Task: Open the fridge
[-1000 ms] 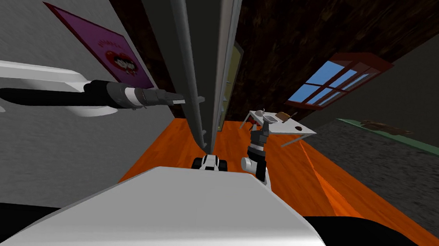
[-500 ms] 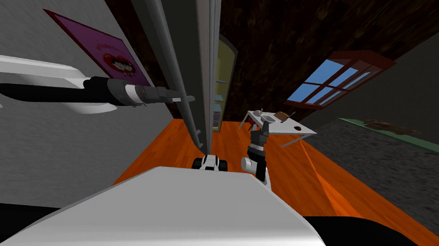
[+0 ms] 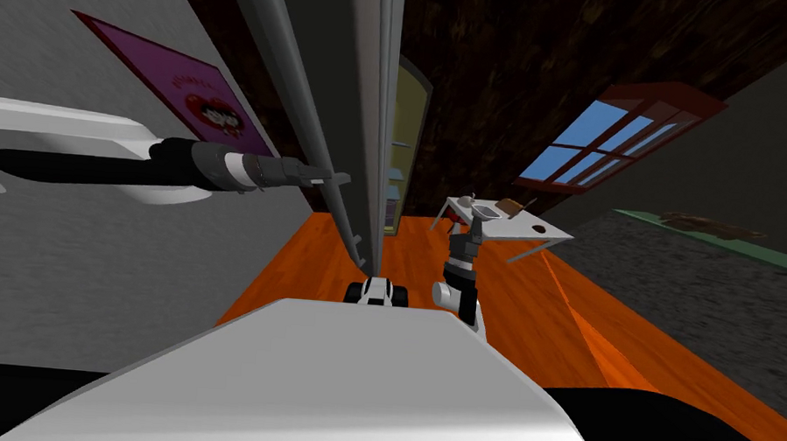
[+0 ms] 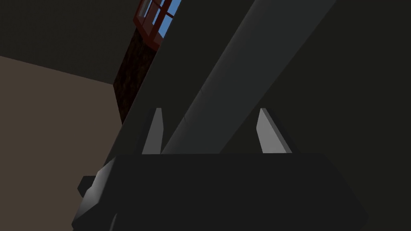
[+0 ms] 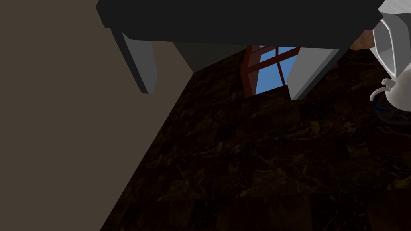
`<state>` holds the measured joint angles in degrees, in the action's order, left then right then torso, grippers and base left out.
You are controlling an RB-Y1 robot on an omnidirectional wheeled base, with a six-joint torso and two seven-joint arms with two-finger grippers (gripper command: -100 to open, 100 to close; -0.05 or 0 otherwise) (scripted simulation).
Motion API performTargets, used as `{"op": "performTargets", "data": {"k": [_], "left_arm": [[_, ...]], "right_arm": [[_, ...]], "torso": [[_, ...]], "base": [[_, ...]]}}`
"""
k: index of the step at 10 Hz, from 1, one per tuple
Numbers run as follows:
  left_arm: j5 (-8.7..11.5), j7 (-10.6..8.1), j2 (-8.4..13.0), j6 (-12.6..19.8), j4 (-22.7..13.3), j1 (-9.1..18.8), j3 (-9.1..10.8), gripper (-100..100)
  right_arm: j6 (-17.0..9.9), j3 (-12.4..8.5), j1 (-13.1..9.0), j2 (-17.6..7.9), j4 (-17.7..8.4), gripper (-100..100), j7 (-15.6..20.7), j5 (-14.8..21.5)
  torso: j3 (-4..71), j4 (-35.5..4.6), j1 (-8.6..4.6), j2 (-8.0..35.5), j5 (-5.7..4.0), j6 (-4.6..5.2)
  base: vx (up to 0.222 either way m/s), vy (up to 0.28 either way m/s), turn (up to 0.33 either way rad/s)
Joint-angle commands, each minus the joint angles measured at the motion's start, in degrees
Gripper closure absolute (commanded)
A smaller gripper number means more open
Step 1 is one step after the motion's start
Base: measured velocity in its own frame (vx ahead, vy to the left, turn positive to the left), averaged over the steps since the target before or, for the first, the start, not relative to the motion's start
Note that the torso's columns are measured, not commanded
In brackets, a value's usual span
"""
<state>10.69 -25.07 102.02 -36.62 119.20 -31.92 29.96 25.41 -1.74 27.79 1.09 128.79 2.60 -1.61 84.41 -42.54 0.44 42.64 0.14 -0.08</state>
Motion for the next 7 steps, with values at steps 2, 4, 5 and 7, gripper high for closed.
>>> {"op": "performTargets", "data": {"k": [2,4,5,7], "left_arm": [[0.7,0.09,0.6,-1.8,1.6,0.5,0.76,100],[1.0,0.18,1.0,-3.4,3.1,0.6,1.35,100],[1.0,0.78,1.1,-2.8,2.5,0.4,0.60,100],[1.0,0.88,1.3,-4.4,3.9,0.4,1.28,100]], "right_arm": [[0.0,0.0,0.0,0.0,0.0,0,0.0,0.0],[0.0,0.0,0.0,0.0,0.0,0,0.0,0.0],[0.0,0.0,0.0,0.0,0.0,0,0.0,0.0],[0.0,0.0,0.0,0.0,0.0,0,0.0,0.0]], "torso": [[0.1,0.0,-0.52,-0.1,-0.24,0.07],[0.2,0.0,-0.59,-0.1,-0.33,0.11],[0.0,-0.1,-0.67,0.1,-0.29,0.10],[-0.2,0.0,-0.63,0.2,-0.26,0.08]], "base": [[-0.061,0.188,0.004],[-0.070,0.232,-0.027],[-0.060,0.092,-0.022],[-0.073,0.144,-0.066]]}}
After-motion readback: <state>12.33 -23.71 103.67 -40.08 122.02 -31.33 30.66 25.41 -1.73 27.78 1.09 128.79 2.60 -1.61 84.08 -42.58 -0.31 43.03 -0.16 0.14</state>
